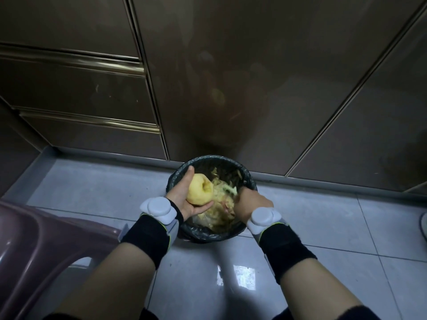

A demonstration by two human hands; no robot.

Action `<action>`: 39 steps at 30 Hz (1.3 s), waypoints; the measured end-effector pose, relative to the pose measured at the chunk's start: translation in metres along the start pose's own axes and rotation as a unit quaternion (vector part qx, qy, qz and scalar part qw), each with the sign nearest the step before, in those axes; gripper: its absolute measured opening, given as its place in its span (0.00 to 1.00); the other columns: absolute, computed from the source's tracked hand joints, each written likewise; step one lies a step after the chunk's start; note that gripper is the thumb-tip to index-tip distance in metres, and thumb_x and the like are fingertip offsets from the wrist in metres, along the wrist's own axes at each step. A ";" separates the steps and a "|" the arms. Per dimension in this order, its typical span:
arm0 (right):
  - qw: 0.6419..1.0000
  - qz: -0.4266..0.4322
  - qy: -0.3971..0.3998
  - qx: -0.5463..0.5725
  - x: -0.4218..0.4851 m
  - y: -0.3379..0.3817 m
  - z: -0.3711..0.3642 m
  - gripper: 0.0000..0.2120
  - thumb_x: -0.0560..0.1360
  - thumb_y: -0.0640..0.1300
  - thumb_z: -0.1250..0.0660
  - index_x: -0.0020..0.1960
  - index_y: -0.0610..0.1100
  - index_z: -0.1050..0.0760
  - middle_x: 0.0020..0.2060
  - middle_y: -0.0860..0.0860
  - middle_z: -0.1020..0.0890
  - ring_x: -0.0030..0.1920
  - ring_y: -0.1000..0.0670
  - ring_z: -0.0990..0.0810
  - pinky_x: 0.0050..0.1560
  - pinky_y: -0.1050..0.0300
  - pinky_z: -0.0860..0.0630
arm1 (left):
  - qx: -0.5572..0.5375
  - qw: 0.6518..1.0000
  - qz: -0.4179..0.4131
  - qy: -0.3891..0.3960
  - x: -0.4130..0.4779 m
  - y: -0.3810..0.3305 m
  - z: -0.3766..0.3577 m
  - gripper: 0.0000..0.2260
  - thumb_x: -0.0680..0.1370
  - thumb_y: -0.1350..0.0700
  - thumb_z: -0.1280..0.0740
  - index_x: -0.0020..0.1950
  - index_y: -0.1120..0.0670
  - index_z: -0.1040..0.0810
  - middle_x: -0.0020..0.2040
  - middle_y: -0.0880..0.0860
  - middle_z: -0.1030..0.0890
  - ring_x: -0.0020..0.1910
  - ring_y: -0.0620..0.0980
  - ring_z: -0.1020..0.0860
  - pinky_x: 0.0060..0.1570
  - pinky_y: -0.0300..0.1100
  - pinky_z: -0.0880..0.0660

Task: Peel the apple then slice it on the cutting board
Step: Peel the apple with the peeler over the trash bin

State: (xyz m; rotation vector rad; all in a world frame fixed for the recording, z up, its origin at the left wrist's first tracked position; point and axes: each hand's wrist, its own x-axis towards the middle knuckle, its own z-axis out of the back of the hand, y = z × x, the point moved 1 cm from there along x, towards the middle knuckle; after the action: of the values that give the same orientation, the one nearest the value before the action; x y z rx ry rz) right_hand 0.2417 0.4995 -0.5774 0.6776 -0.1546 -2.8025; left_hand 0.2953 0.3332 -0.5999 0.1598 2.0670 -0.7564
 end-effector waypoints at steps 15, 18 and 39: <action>0.995 0.008 0.001 0.097 0.014 0.007 -0.004 0.14 0.79 0.50 0.42 0.59 0.41 0.35 0.52 0.41 0.21 0.51 0.39 0.21 0.47 0.50 0.26 | -0.053 0.997 -0.017 0.059 0.001 -0.006 -0.002 0.22 0.71 0.54 0.25 0.63 0.57 0.25 0.62 0.61 0.23 0.59 0.62 0.23 0.48 0.62 0.21; 0.994 0.009 0.019 0.106 0.010 0.013 0.025 0.15 0.79 0.48 0.41 0.61 0.40 0.35 0.53 0.40 0.20 0.53 0.39 0.22 0.48 0.52 0.26 | -0.082 0.995 -0.004 0.048 -0.015 -0.018 -0.013 0.24 0.70 0.55 0.24 0.63 0.58 0.25 0.62 0.62 0.24 0.59 0.64 0.24 0.46 0.63 0.21; 0.995 0.073 0.059 0.015 -0.197 0.171 0.428 0.18 0.79 0.46 0.42 0.66 0.39 0.37 0.59 0.44 0.22 0.59 0.42 0.22 0.46 0.57 0.35 | 0.027 0.997 0.064 0.037 -0.408 -0.261 -0.146 0.22 0.74 0.51 0.27 0.66 0.54 0.28 0.63 0.59 0.23 0.53 0.57 0.22 0.43 0.54 0.20</action>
State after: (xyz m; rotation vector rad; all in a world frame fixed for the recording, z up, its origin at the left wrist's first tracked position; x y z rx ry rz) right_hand 0.2509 0.4061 -0.0848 0.8031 -0.2153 -2.6177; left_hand 0.3295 0.2748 -0.0989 0.3525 2.0847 -0.7378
